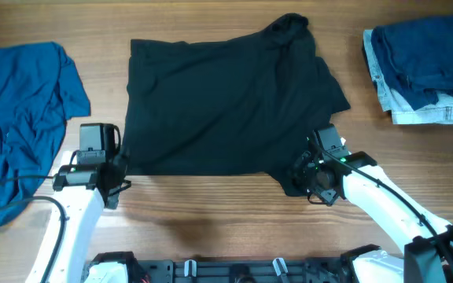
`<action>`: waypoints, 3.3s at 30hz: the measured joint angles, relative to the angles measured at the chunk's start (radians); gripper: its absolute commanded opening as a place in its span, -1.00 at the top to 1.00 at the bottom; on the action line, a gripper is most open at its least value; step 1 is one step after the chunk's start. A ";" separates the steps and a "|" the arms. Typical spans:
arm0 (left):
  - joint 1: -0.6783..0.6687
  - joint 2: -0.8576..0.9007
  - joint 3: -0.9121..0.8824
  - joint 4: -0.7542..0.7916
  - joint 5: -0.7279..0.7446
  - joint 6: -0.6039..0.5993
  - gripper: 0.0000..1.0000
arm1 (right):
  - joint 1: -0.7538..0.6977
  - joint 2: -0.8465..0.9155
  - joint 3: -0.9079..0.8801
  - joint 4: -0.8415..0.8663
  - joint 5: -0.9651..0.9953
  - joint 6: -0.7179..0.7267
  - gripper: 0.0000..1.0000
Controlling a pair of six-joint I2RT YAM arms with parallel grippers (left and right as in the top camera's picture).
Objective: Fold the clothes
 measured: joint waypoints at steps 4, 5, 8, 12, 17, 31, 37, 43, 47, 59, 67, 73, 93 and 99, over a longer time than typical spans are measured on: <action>0.000 0.115 0.000 0.061 -0.010 0.003 -0.79 | 0.000 -0.002 -0.002 0.002 0.000 0.003 -0.65; 0.000 0.160 0.000 0.078 -0.006 0.003 -0.79 | 0.000 -0.002 -0.002 0.002 0.000 0.003 -0.65; 0.000 0.248 0.000 0.106 0.016 0.003 -0.79 | 0.000 -0.003 -0.002 0.002 0.000 0.003 -0.65; 0.000 0.333 0.002 0.119 0.038 0.003 -0.88 | 0.000 -0.003 -0.002 0.002 0.000 0.003 -0.66; 0.000 0.354 0.020 0.114 0.054 0.011 -0.35 | 0.000 -0.003 -0.003 0.003 0.000 0.003 -0.60; 0.002 0.356 0.021 0.130 0.071 0.039 0.92 | 0.000 -0.001 -0.021 0.010 -0.004 -0.039 0.92; 0.003 0.201 0.010 0.051 0.127 0.127 0.92 | 0.000 -0.156 -0.014 -0.211 -0.025 -0.043 0.92; 0.002 -0.140 0.007 -0.156 0.163 0.141 0.92 | 0.000 -0.391 0.077 -0.478 -0.027 -0.039 0.91; 0.002 -0.250 0.007 -0.183 0.143 0.156 0.92 | 0.000 -0.428 0.106 -0.468 -0.020 -0.038 0.92; 0.002 0.019 0.004 0.155 0.041 0.165 0.92 | -0.010 -0.060 0.111 -0.019 0.068 -0.119 0.92; 0.002 0.019 0.004 0.269 0.043 0.168 0.92 | -0.101 -0.061 0.132 0.087 0.043 -0.220 0.91; 0.002 0.020 0.003 0.383 0.041 0.169 0.92 | -0.101 -0.061 0.132 0.214 0.040 -0.244 0.91; 0.002 0.280 0.039 0.649 -0.010 0.360 -0.99 | -0.123 0.064 0.272 0.266 0.090 -0.403 -0.93; 0.002 0.289 0.429 0.314 0.100 0.602 -0.99 | -0.129 0.069 0.609 0.090 0.040 -0.618 -0.74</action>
